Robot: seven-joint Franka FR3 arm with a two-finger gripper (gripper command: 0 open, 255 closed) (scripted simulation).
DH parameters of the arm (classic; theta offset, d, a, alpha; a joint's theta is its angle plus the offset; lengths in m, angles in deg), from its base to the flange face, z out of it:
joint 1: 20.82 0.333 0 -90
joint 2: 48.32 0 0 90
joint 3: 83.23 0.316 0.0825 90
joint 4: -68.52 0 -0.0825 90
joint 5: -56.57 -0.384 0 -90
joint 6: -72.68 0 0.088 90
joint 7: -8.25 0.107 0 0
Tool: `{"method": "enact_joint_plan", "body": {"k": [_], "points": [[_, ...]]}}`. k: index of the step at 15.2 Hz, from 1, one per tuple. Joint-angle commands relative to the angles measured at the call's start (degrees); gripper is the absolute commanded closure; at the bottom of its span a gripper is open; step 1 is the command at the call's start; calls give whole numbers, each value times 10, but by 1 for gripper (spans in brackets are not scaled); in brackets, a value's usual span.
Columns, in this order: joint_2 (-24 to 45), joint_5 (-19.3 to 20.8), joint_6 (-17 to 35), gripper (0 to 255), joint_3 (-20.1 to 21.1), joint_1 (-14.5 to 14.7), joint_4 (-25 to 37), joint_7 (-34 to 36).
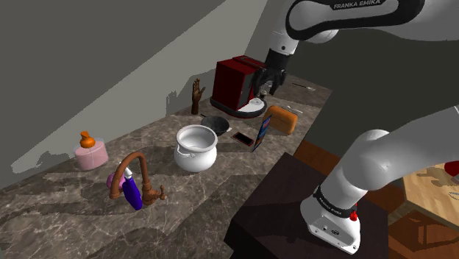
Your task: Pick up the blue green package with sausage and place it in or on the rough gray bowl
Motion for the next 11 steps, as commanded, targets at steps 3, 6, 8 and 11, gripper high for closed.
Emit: {"method": "enact_joint_plan", "body": {"k": [3,6,8,11], "points": [[59,11,74,0,0,-27,-12,52],[106,20,124,0,-1,-46,-13,92],[139,27,156,0,-3,-58,-11,119],[188,38,201,0,-8,-76,-6,160]]}}
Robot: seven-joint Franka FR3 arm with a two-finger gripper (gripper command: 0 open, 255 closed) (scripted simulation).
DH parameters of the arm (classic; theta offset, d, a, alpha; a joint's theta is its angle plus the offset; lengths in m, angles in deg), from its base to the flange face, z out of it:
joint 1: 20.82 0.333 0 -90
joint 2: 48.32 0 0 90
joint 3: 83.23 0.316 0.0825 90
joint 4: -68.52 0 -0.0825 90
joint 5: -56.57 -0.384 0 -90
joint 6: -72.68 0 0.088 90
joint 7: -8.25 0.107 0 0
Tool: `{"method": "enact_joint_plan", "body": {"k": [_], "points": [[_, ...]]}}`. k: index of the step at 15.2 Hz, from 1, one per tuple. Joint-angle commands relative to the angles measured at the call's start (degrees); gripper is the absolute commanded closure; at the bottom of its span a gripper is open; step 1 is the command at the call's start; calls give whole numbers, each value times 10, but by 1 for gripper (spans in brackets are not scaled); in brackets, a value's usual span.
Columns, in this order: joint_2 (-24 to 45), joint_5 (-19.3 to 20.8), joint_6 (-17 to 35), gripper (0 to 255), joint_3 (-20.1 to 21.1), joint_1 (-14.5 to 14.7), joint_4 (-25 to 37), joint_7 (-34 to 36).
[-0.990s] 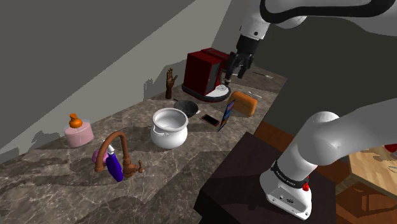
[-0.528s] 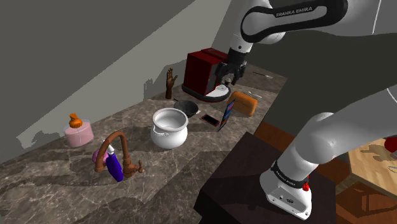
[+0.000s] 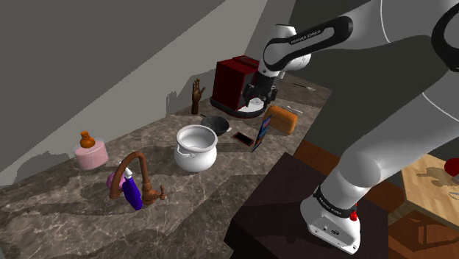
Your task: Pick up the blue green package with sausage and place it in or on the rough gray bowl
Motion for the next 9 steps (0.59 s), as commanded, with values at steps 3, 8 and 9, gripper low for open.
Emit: {"method": "enact_joint_plan", "body": {"k": [3,8,9], "points": [[65,16,54,0,-10,-24,13,56],[147,35,116,0,-29,-47,32,125],[163,38,127,0,-34,-52,37,139]]}}
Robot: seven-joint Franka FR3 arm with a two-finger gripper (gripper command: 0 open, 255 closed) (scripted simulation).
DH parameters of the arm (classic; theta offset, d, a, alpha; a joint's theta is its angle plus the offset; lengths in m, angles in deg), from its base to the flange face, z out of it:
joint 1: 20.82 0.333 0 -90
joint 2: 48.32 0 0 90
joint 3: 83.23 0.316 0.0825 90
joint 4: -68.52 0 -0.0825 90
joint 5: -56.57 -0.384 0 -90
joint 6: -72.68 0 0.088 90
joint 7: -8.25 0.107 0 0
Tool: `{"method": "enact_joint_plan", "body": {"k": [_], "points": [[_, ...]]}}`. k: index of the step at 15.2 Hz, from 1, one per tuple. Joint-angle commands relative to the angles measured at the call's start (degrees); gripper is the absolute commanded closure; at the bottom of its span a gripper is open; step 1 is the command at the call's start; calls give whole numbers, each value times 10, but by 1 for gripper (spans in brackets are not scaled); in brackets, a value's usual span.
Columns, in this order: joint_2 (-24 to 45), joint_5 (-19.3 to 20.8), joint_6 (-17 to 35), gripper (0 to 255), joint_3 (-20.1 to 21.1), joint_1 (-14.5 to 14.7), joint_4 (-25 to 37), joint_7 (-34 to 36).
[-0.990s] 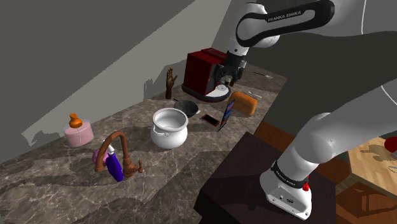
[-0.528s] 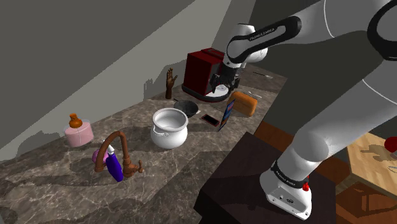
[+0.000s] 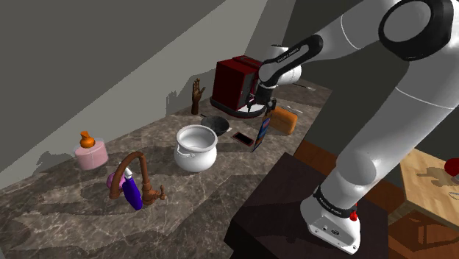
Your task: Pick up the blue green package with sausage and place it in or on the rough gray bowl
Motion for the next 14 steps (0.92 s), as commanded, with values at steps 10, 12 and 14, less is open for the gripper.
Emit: {"method": "enact_joint_plan", "body": {"k": [10,12,14], "points": [[164,12,107,0,-54,-36,53,119],[178,9,121,0,-52,-38,54,117],[193,6,134,0,-51,-40,56,115]]}}
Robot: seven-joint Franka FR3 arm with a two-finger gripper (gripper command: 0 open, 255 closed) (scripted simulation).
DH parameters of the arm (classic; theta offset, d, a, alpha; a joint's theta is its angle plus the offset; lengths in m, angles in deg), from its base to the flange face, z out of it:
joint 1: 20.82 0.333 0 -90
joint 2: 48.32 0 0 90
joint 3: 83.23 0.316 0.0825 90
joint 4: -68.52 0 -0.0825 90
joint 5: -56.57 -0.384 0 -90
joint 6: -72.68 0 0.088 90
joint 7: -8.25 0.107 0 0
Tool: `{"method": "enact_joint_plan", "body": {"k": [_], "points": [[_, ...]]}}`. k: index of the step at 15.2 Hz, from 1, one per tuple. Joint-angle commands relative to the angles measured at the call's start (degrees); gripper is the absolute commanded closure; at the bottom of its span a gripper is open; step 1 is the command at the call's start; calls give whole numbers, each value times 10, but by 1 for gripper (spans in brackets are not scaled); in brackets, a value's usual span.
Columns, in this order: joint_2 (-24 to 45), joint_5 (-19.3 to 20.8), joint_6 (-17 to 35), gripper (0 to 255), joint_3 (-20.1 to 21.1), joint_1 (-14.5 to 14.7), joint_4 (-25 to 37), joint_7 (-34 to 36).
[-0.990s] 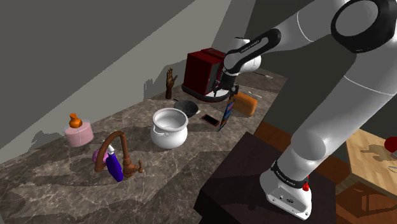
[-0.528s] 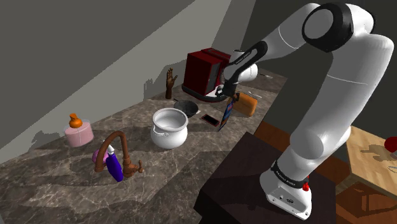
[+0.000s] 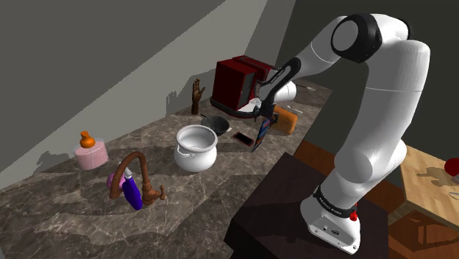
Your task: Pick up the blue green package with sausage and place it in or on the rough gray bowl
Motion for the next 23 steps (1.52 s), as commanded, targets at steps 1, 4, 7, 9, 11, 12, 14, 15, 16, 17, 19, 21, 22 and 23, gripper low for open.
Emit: {"method": "enact_joint_plan", "body": {"k": [1,4,7,9,11,12,14,15,16,17,19,21,22,23], "points": [[15,-2,14,0,2,-1,1,0],[26,-5,24,0,3,-3,3,-1],[26,-5,24,0,3,-3,3,-1],[26,-5,24,0,3,-3,3,-1],[26,-5,24,255,3,-3,3,-1],[26,-5,24,255,3,-3,3,-1],[26,-5,24,255,3,-3,3,-1],[26,-5,24,255,3,-3,3,-1],[26,-5,24,255,3,-3,2,-1],[26,-5,24,255,3,-3,3,-1],[26,-5,24,255,3,-3,2,-1],[19,-3,17,255,2,-2,2,-1],[12,-2,11,255,1,-1,1,0],[4,-1,5,255,0,0,0,0]]}}
